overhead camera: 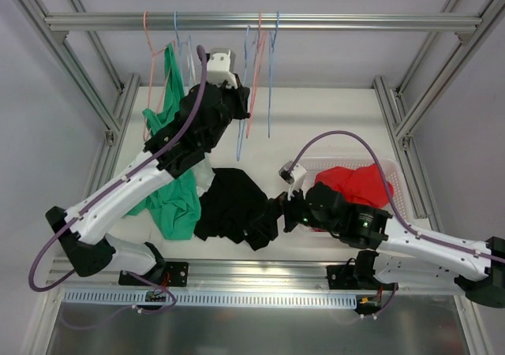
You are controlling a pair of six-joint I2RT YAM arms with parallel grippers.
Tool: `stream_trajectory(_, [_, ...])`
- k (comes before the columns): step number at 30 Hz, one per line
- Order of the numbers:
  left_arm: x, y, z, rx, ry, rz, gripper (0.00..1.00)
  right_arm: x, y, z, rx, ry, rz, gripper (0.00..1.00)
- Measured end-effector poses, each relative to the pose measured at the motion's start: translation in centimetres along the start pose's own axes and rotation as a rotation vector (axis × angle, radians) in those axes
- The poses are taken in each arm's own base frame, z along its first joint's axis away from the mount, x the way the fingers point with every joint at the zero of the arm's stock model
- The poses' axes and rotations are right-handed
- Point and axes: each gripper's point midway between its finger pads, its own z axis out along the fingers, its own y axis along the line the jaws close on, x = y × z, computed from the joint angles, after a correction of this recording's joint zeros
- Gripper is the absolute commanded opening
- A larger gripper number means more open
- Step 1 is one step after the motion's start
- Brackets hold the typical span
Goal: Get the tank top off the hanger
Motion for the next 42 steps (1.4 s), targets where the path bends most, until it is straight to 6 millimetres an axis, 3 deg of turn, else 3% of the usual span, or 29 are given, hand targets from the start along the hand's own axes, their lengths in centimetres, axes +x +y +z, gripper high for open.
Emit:
stream_trajectory(3, [0.0, 0.0, 2.5, -0.037, 0.038, 0.018, 0.0, -1.1, 1.8, -2.0, -0.098, -0.042, 0.003, 1.0])
stream_trajectory(7, [0.4, 1.6, 5.0, -0.088, 0.077, 0.031, 0.0, -2.0, 3.7, -4.2, -0.205, -0.081, -0.001, 0.99])
stream_trajectory(13, [0.4, 2.4, 7.1, -0.114, 0.091, 0.034, 0.0, -2.3, 4.4, -5.1, -0.245, -0.095, -0.011, 1.0])
stream_trajectory(17, [0.3, 2.4, 7.5, -0.102, 0.098, 0.032, 0.0, -1.7, 4.3, -4.4, -0.239, -0.066, -0.029, 1.0])
stream_trajectory(29, [-0.1, 2.5, 8.8, -0.093, 0.103, 0.024, 0.0, 1.8, 3.6, 0.4, -0.188, 0.101, -0.08, 0.99])
stream_trajectory(36, [-1.6, 1.9, 8.7, -0.069, 0.075, 0.011, 0.0, 2.0, 3.9, 1.3, -0.197, 0.114, -0.086, 1.0])
stream_trajectory(42, [0.3, 2.6, 9.3, -0.087, 0.114, 0.006, 0.0, 1.9, 3.9, 1.3, -0.199, 0.106, -0.09, 0.99])
